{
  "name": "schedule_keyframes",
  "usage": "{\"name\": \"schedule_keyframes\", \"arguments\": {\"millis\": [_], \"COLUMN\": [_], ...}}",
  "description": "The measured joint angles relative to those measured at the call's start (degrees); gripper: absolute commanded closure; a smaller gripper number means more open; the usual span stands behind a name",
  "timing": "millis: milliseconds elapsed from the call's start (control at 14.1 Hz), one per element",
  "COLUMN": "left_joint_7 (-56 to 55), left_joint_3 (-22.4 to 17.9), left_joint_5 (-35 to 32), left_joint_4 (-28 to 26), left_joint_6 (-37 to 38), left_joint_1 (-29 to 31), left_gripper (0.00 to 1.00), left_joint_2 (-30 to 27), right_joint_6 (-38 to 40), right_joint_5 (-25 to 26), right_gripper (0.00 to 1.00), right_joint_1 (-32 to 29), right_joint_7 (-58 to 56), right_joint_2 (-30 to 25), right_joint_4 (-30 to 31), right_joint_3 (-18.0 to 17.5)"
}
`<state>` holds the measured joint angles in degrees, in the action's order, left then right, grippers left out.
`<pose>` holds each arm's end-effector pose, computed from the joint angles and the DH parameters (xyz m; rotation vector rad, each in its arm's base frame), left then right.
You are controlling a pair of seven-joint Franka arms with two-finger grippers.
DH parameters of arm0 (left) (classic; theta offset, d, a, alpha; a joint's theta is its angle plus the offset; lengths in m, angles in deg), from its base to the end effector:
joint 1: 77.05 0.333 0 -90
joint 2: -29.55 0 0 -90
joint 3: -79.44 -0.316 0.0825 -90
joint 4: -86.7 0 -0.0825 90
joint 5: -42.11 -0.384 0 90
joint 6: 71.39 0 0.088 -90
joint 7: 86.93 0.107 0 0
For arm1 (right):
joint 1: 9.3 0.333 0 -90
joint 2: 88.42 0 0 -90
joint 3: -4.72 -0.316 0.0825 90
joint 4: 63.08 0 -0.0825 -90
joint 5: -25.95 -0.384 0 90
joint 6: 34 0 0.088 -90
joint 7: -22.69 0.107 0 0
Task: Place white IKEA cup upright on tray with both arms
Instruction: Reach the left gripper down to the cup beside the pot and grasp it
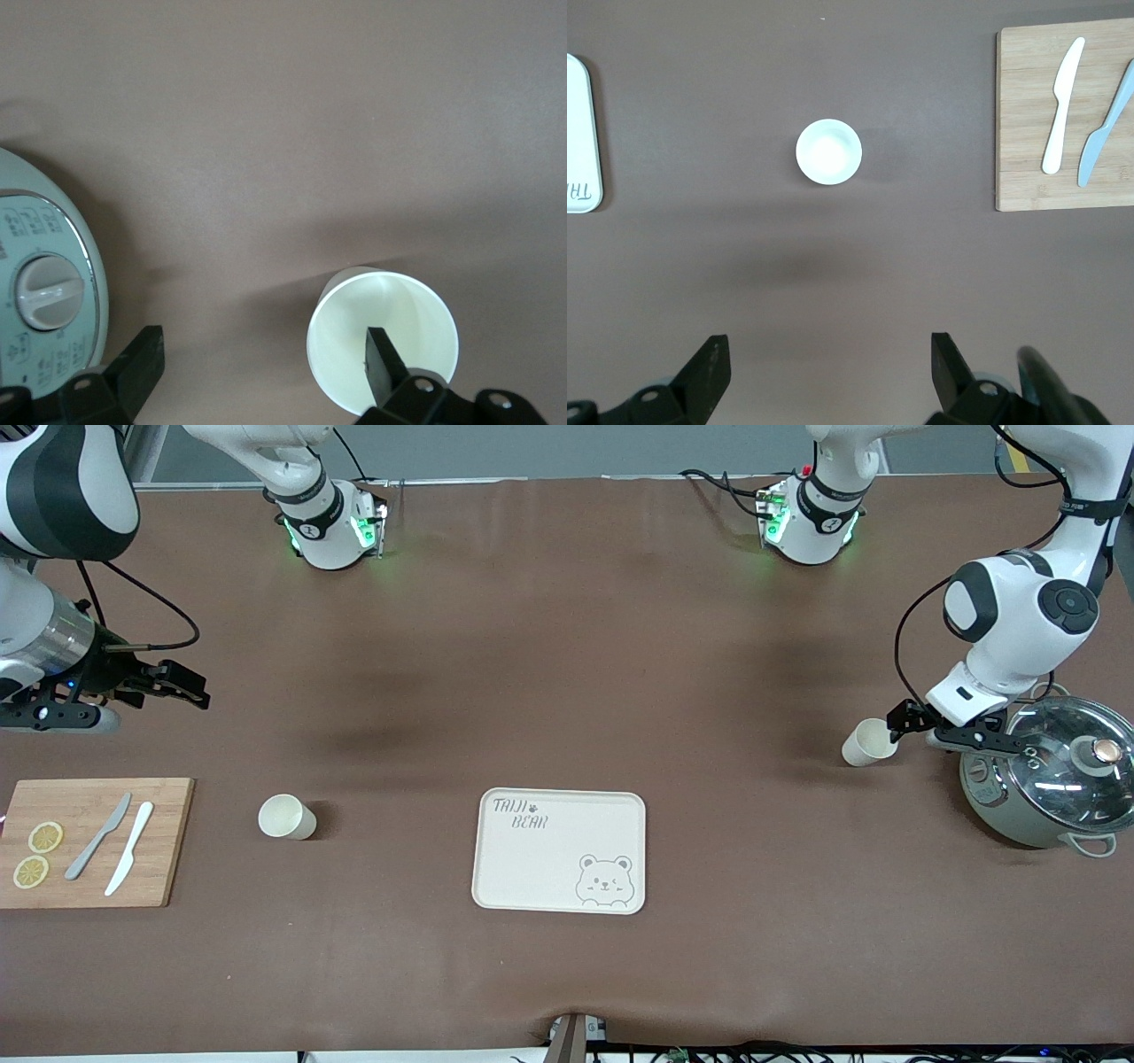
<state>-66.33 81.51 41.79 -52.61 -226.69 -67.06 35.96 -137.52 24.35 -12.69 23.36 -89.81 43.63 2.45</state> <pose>0.5015 0.0695 0.2762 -3.0718 0.3480 -0.2517 0.5515 -0.0083 0.5193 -3.1144 0.0595 0.0488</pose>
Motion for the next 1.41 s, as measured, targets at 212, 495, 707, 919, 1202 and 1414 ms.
{"name": "schedule_keyframes", "arguments": {"millis": [212,495,707,919,1202,1414], "left_joint_7": [1.1,1.7,1.8,1.8,1.8,1.8], "left_joint_3": [0.0,0.1,0.4,1.3,1.9,2.3], "left_joint_5": [0.0,0.0,0.0,0.0,0.0,0.0], "left_joint_4": [-1.6,-2.2,-2.2,-2.2,-2.5,-2.5], "left_joint_6": [-2.7,-4.5,-4.6,-4.6,-4.6,-4.6], "left_joint_1": [1.2,1.5,1.5,1.4,1.4,1.4], "left_gripper": [0.00,0.00,0.00,0.00,0.00,0.00], "left_joint_2": [0.7,2.2,2.8,3.0,3.3,4.0], "right_joint_6": [0.0,0.0,0.0,0.0,-0.2,-4.2], "right_joint_5": [0.0,0.0,0.0,0.0,0.0,0.0], "right_gripper": [0.00,0.00,0.00,0.00,0.00,0.00], "right_joint_1": [0.0,0.1,0.1,0.1,0.1,0.1], "right_joint_7": [0.0,0.0,0.0,0.0,0.0,0.0], "right_joint_2": [0.0,0.1,0.1,0.1,0.2,0.5], "right_joint_4": [0.0,0.0,0.0,0.0,0.1,2.5], "right_joint_3": [0.0,-0.1,-0.1,-0.1,-0.1,-0.1]}}
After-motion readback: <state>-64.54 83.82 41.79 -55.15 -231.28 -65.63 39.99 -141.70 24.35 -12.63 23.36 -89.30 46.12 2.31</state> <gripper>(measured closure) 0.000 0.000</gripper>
